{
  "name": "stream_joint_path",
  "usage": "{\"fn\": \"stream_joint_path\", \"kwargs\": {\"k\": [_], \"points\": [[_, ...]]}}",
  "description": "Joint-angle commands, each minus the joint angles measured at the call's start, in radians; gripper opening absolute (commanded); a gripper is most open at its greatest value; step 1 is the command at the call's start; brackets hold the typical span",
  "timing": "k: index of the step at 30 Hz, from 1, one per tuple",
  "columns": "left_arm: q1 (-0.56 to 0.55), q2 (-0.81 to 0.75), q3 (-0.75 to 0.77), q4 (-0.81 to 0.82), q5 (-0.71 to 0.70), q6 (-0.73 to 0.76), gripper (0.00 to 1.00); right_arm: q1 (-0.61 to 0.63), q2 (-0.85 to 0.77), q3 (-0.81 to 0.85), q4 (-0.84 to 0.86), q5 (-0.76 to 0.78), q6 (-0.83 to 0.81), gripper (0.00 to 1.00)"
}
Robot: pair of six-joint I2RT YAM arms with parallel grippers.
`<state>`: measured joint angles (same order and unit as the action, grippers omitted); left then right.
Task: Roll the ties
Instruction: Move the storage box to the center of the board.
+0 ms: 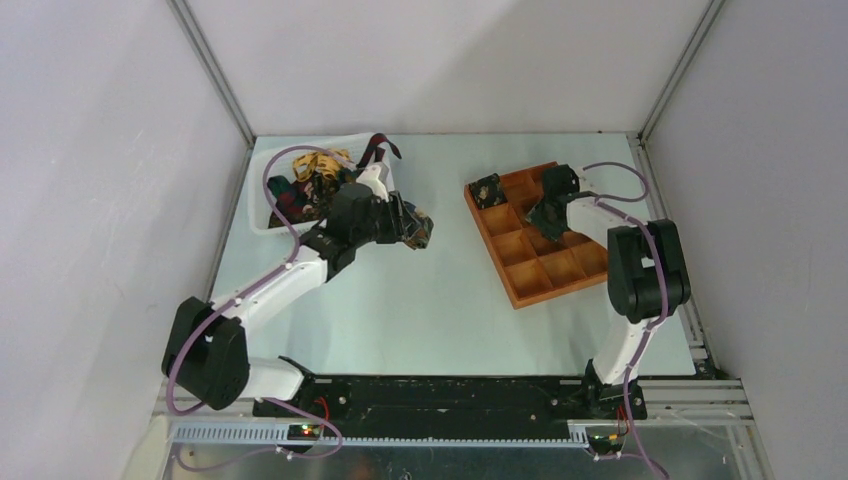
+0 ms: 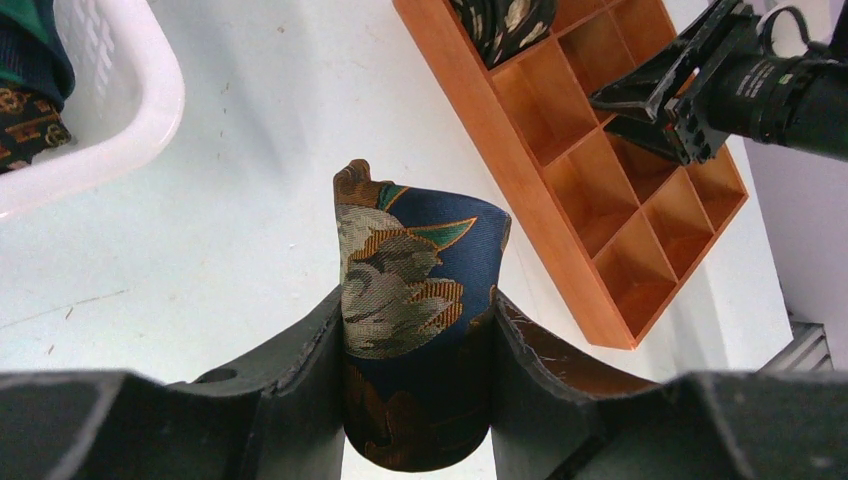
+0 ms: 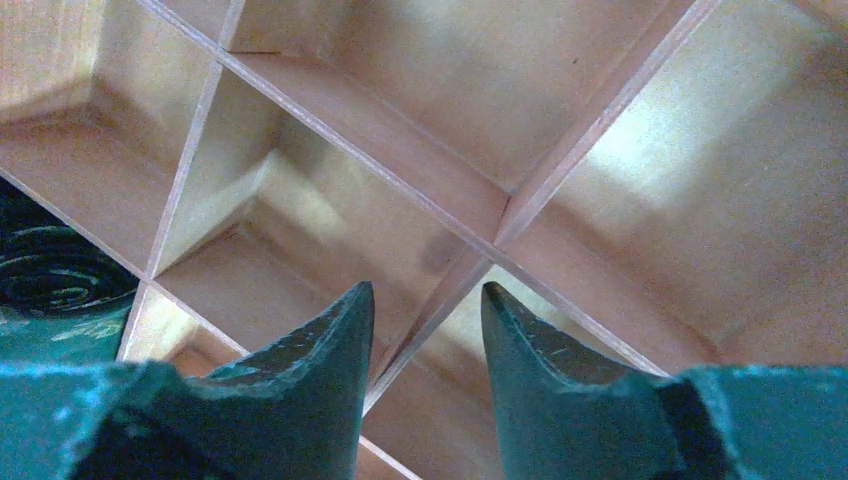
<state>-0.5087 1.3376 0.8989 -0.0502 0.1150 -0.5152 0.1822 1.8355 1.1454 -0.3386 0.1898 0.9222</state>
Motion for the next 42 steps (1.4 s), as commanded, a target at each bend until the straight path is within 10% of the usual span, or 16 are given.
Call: {"fn": "stream_joint_path", "kwargs": {"k": [1, 19, 42], "points": [[-0.006, -0.043, 0.048, -0.044, 0.008, 0.007, 0.46, 0.011, 0.011, 0.048, -0.007, -0.006, -0.115, 0.44], [-0.020, -0.167, 0.165, -0.277, -0.051, 0.040, 0.45, 0.126, -0.026, 0.048, -0.104, -0.084, -0.359, 0.03], [-0.108, -0.209, 0.236, -0.383, -0.065, 0.060, 0.37, 0.449, -0.282, -0.213, -0.061, -0.178, -0.443, 0.05]]}}
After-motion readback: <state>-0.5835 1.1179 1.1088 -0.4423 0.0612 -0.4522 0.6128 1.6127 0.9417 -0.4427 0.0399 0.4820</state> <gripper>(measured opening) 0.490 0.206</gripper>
